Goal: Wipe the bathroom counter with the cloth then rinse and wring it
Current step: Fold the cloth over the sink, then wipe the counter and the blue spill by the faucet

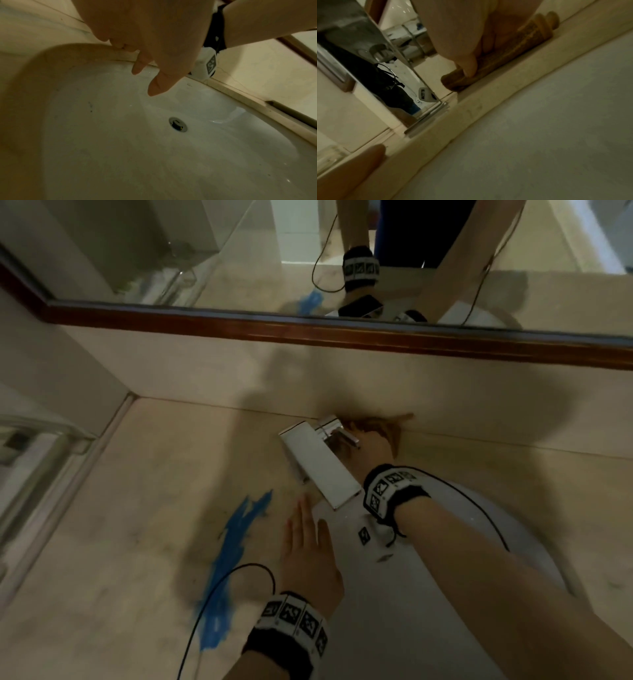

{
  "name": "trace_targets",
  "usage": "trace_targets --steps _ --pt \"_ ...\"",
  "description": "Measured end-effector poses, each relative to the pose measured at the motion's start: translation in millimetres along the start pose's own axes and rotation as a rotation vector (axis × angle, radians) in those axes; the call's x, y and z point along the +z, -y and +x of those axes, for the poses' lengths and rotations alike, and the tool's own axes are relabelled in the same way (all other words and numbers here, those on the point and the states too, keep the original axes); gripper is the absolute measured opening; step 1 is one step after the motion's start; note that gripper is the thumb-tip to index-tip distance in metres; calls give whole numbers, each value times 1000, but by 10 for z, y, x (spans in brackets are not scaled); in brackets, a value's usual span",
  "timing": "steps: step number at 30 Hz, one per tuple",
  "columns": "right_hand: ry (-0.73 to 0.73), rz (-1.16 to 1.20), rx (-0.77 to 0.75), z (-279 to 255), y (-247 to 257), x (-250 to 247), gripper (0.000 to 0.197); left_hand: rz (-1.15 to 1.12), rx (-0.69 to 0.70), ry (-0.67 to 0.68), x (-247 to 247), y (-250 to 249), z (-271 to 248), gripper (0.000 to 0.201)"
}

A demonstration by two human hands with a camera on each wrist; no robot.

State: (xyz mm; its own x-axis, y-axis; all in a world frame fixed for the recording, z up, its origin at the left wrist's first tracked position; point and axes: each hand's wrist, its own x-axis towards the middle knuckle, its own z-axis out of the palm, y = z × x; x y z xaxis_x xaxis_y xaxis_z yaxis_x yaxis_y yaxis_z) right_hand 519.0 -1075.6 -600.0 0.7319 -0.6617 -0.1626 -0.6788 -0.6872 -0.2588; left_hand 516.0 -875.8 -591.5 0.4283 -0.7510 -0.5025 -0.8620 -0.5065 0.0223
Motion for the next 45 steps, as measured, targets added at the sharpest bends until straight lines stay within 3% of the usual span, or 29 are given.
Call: trace_targets --steps 6,11,15,19,23,27,30,34,36,40,45 --pt "46 17 -111 -244 14 -53 29 -45 38 -37 59 -21 -170 72" --pt "105 41 -55 -730 -41 -7 41 -53 121 -1 65 -63 -338 68" --pt "235 170 -80 -1090 -102 96 39 -94 123 38 53 -101 -406 67" --pt "164 400 105 -1272 -153 104 37 -171 119 50 12 -57 -441 63" --pt "48 519 175 -1319 -84 -37 32 -304 95 32 10 4 -472 57" --pt "37 713 217 -1390 20 -180 26 -576 27 -22 -55 116 -472 62" --pt "129 1140 359 -1479 187 -266 23 -1019 -76 -61 -91 294 -435 72" --pt "381 1517 452 -1554 441 -222 21 -1629 -159 124 -183 566 -494 46" --pt "462 1588 447 -1556 585 -163 22 -1707 -187 179 -231 683 -590 32" --pt "569 1536 333 -1513 929 -135 26 -1595 -250 144 -239 1019 -715 29" --pt "567 1418 220 -1313 1396 -147 41 -1652 -292 80 -408 1512 -742 25"
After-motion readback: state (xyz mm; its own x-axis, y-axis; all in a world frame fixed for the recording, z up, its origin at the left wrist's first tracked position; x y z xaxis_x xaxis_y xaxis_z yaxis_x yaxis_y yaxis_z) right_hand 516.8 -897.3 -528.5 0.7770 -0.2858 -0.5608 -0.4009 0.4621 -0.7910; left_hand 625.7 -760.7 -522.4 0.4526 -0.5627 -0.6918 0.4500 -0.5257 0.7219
